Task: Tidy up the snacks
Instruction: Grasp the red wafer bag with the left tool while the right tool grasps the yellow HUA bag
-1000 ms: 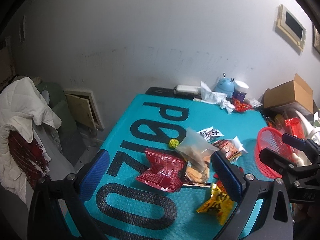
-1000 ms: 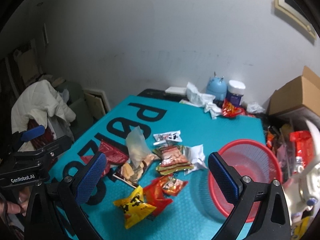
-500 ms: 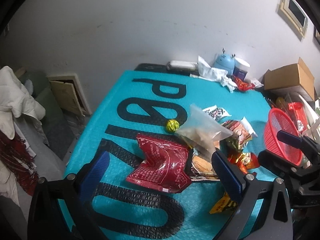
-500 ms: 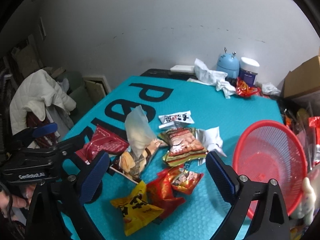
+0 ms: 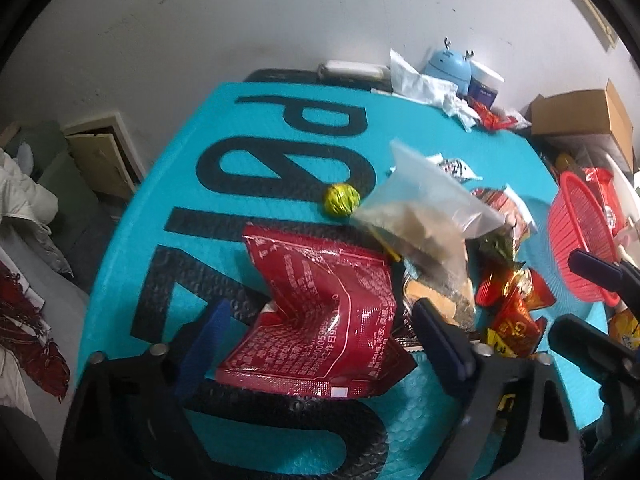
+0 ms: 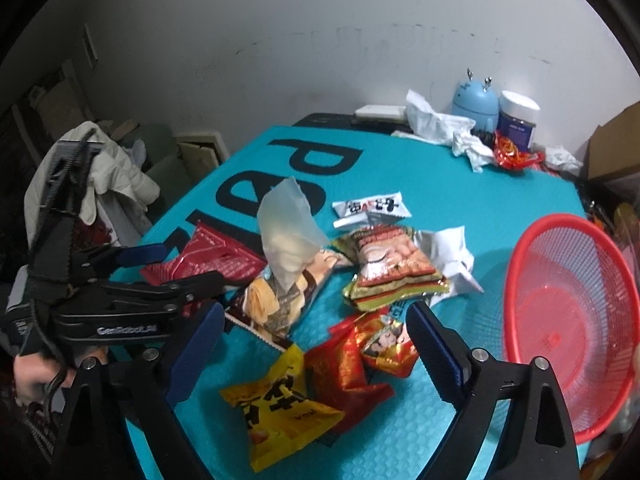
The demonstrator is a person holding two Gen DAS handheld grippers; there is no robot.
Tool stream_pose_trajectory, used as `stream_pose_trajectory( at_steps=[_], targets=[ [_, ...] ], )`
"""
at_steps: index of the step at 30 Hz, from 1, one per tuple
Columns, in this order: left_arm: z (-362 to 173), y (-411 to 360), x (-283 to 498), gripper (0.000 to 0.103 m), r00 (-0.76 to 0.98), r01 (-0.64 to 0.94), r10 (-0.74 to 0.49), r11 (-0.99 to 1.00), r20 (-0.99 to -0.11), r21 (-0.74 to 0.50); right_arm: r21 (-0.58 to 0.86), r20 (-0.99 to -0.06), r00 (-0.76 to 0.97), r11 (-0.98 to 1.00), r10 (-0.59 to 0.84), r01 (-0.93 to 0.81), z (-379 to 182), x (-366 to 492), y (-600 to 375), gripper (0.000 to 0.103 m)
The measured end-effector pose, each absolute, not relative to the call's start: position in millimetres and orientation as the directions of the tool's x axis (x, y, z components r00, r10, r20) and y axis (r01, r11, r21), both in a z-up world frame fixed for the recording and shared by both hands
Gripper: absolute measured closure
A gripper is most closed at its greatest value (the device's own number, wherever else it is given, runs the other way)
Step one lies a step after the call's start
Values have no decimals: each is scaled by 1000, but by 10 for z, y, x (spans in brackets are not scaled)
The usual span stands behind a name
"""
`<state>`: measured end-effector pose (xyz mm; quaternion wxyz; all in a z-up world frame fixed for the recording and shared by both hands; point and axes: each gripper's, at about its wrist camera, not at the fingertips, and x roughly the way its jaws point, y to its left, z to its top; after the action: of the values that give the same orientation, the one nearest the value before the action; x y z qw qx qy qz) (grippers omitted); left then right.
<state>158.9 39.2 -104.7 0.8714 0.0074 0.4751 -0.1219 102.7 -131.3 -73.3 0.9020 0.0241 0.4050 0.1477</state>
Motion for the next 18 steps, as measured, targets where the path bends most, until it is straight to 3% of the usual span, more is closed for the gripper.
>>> stream_pose_trajectory(
  at_steps=[2, 18],
  targets=[
    [-1069, 398, 1562, 40, 522, 234, -234, 964, -820, -125, 161, -729, 624, 956, 282, -244, -750, 1006, -1314, 9],
    [-1049, 472, 998, 41, 496, 305, -284, 942, -820, -142, 224, -780, 541, 947, 315, -229, -1010, 620, -1322, 31]
  ],
)
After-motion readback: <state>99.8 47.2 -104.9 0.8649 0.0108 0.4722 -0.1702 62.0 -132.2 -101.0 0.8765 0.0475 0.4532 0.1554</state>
